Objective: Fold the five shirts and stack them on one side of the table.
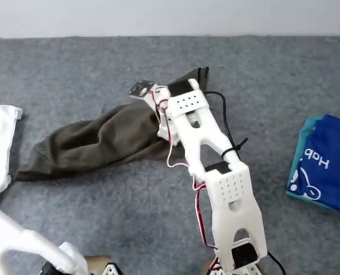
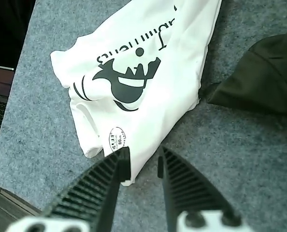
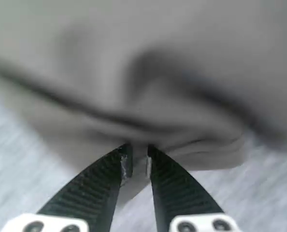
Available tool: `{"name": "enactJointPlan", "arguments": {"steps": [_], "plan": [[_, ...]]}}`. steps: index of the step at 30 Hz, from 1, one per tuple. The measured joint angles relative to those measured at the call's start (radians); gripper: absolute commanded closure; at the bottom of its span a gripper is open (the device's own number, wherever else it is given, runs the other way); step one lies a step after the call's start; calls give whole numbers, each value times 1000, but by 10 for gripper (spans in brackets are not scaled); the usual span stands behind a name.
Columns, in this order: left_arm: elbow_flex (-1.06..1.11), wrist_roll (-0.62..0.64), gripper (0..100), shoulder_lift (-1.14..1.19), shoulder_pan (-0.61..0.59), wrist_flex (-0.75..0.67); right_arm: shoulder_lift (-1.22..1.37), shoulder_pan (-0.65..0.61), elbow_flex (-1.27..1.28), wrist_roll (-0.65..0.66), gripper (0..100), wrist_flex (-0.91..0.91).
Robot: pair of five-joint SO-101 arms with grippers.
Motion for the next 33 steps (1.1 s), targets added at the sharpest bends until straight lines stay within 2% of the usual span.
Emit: {"name": "enactJointPlan", "arguments": {"steps": [4,7,13,20,22,27,33], "plan": [[0,0,900,0,0,0,23,29,0,0,930,-178],[0,0,900,-25,0,0,23,31,-28,0,930,-176],[5,0,900,-87,2,0,23,32,-221,0,927,-14],[78,0,900,-97,6,0,26,32,-373,0,924,292],[87,0,900,-97,8,0,26,31,-350,0,908,305],[87,0,900,-97,8,0,-28,14,-186,5,749,305],[87,-2,900,-97,8,0,-103,-57,18,34,736,305]]}}
